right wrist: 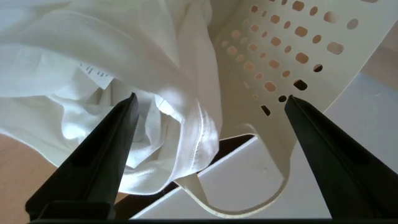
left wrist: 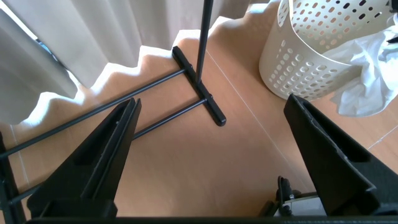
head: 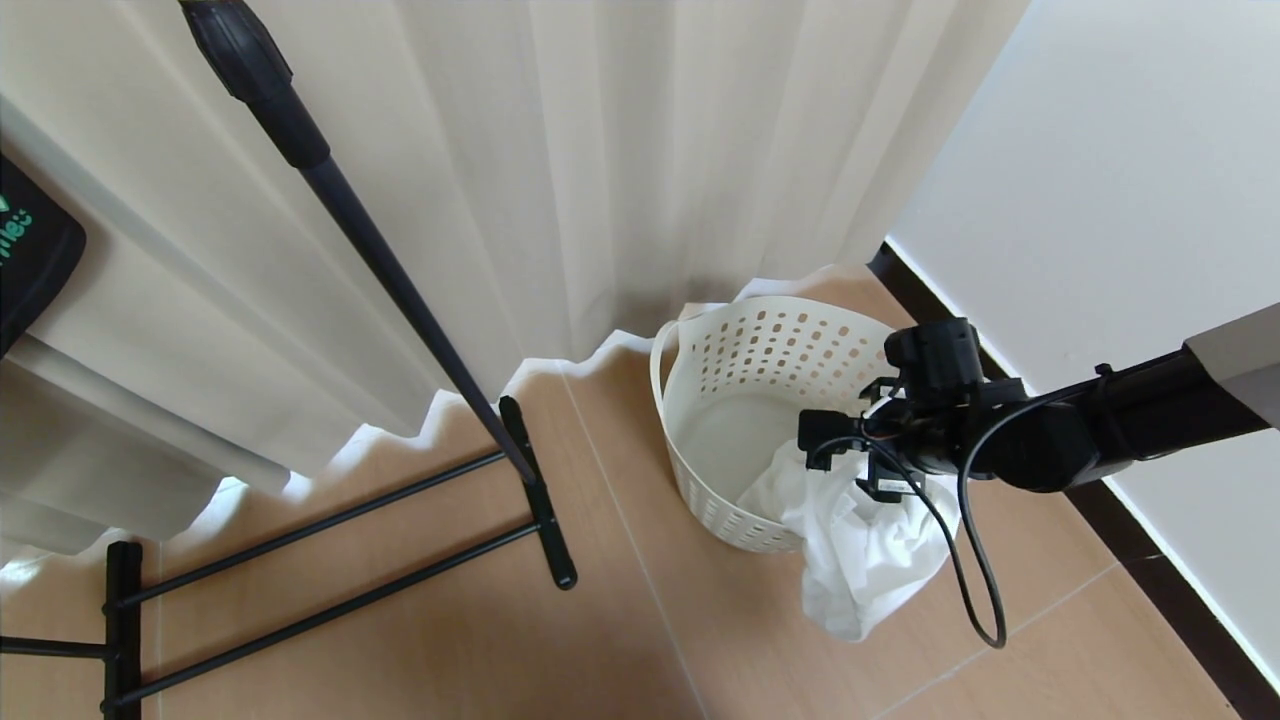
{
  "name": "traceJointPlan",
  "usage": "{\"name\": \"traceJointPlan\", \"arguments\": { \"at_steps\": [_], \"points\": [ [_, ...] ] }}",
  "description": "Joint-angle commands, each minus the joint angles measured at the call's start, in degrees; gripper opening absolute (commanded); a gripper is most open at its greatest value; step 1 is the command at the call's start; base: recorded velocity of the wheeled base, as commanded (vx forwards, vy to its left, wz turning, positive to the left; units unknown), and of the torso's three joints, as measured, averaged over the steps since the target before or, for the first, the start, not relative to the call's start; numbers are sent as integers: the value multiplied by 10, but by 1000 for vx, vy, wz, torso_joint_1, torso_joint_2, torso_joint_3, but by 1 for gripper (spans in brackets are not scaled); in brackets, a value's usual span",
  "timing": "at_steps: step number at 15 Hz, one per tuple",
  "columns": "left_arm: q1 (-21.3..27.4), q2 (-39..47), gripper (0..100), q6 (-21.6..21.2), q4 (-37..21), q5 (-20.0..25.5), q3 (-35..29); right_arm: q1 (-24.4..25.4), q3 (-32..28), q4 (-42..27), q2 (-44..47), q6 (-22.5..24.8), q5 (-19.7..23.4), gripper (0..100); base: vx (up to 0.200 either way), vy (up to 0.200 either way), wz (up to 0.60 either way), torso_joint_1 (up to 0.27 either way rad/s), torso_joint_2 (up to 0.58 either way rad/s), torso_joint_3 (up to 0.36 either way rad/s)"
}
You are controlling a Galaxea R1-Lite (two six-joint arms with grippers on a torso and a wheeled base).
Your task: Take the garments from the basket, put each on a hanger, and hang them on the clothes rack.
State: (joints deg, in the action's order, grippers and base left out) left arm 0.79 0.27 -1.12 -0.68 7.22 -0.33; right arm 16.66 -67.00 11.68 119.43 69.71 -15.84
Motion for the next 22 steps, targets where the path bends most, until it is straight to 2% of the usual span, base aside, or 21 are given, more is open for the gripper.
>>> {"name": "traceJointPlan", "arguments": {
  "at_steps": [1, 9, 10, 13, 16, 20, 22],
  "points": [
    [0, 0, 100, 0, 0, 0, 1, -1, -5, 8, 21, 0, -2, 100, 0, 0, 0, 0, 0, 0],
    [0, 0, 100, 0, 0, 0, 0, -1, -44, 10, 34, -4, -18, 100, 0, 0, 0, 0, 0, 0],
    [0, 0, 100, 0, 0, 0, 0, -1, -44, 10, 34, -4, -20, 0, 0, 0, 0, 0, 0, 0],
    [0, 0, 100, 0, 0, 0, 1, -1, -42, 10, 33, -7, -23, 0, 0, 0, 0, 0, 0, 0],
    [0, 0, 100, -1, 0, 0, 0, 0, -7, 8, -5, -31, -24, 0, 0, 0, 0, 0, 0, 0],
    [0, 0, 100, -3, 1, -1, 1, 23, 131, 1, -166, -184, -24, 0, 0, 0, 0, 0, 0, 0],
    [0, 0, 100, -3, 1, -1, 1, 28, 209, 2, -270, -231, -23, 0, 0, 0, 0, 0, 0, 0]
  ]
}}
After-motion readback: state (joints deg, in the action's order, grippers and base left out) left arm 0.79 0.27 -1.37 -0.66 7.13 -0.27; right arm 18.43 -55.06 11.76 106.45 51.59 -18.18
